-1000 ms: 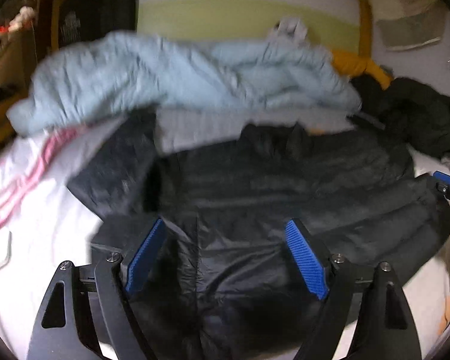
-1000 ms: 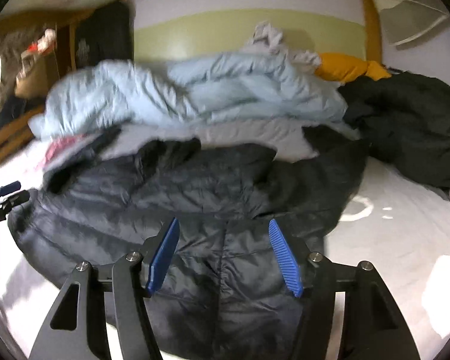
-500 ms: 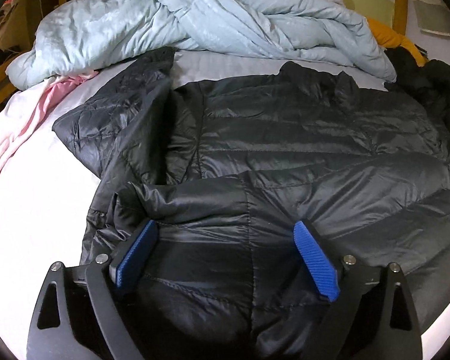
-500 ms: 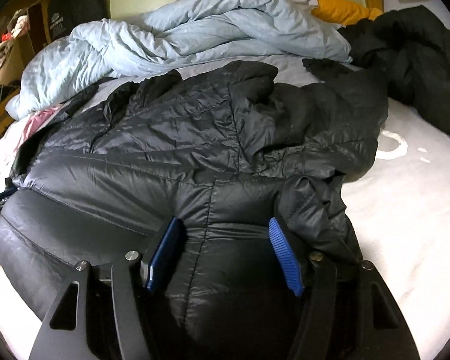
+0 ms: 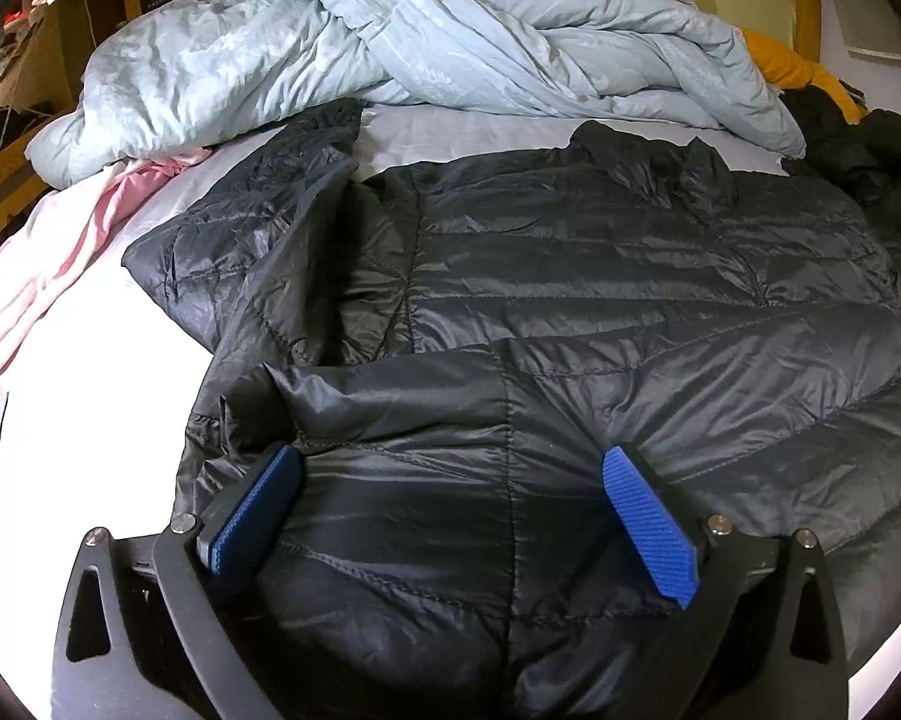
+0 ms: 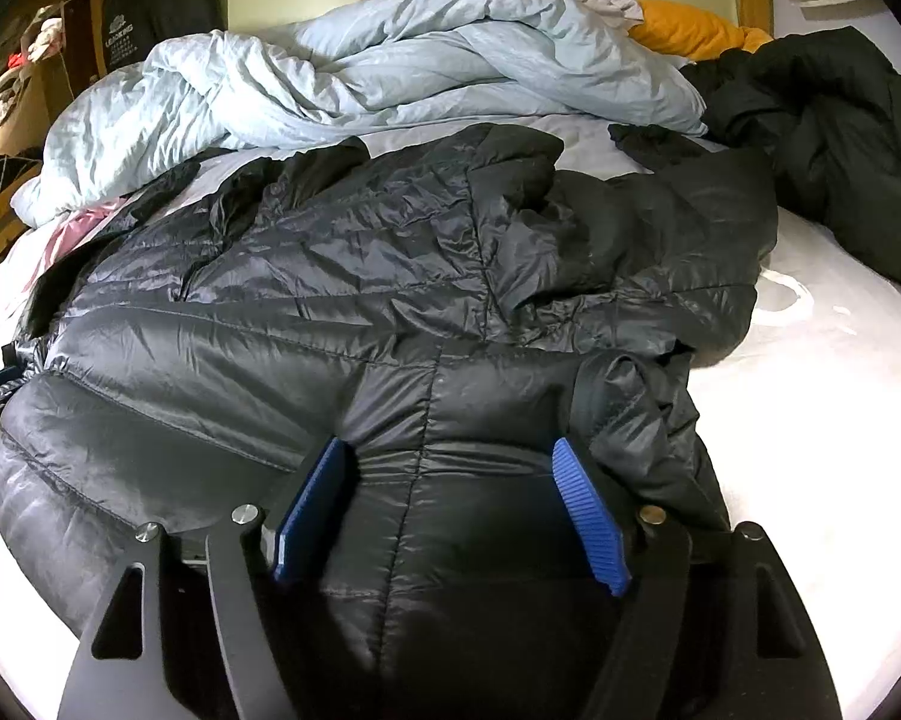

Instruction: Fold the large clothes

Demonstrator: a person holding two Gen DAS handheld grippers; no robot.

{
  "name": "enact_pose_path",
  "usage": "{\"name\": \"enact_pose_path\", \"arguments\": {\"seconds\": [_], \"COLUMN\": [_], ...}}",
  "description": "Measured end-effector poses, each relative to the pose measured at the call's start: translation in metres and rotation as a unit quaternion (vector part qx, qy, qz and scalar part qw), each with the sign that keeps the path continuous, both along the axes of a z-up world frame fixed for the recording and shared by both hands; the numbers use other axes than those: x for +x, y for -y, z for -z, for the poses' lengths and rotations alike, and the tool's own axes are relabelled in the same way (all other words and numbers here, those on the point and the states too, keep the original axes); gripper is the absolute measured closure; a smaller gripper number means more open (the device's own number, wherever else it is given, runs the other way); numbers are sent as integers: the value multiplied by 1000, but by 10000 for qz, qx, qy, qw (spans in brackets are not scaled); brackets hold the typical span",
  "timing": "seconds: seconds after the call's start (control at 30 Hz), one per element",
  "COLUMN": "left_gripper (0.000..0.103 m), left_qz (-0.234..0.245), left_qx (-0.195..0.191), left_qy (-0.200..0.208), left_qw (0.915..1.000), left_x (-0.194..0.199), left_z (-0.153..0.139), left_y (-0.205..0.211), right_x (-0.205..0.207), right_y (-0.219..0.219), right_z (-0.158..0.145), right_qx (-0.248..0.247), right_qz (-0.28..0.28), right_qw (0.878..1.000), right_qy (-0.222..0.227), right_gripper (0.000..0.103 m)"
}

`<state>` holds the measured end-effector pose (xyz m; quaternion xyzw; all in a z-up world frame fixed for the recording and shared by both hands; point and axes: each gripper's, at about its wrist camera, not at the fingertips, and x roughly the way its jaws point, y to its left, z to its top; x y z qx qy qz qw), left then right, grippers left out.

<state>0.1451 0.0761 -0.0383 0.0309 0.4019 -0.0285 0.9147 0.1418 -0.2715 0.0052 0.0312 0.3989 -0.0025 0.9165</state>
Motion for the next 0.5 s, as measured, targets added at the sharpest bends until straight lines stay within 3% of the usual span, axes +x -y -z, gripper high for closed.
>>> {"name": "enact_pose_path", "arguments": {"seconds": [0.07,0.1,0.17,0.23,0.3,0.37,0.4,0.5], "left_gripper": [4,10,14,14,14,14,18,53], "left_qz": [-18,-37,-68,-2,330,701,877,1459], "left_qx": [-9,-12,-103,-493,-984,-1084,-1007,-765], "left_qy": [148,303,856,1293,1472,1580,1590,1236], "left_qw": [9999,9995,9963,9904,9836,9790,9782,9786], "left_x": [-4,-9,-25,-43,-59,-74,-80,-91], "left_z": [-4,-8,-25,-45,-62,-74,-77,-71], "left_y": [-1,-2,-5,-8,-4,9,19,54], "right_x": [0,-1,-5,-15,-25,-34,-39,-49], "right_y": [-1,0,-6,-12,-18,-26,-34,-59], "right_z": [0,-1,-4,-14,-26,-37,-43,-50], "right_qx": [-19,-51,-229,-354,-126,47,39,-61], "right_qz": [7,24,75,105,-11,-194,-328,-729], "right_qw": [10000,10000,9996,9986,9982,9973,9962,9933], "right_qy": [-1,16,114,381,581,713,805,891], "right_gripper": [29,29,29,29,29,29,29,29]}}
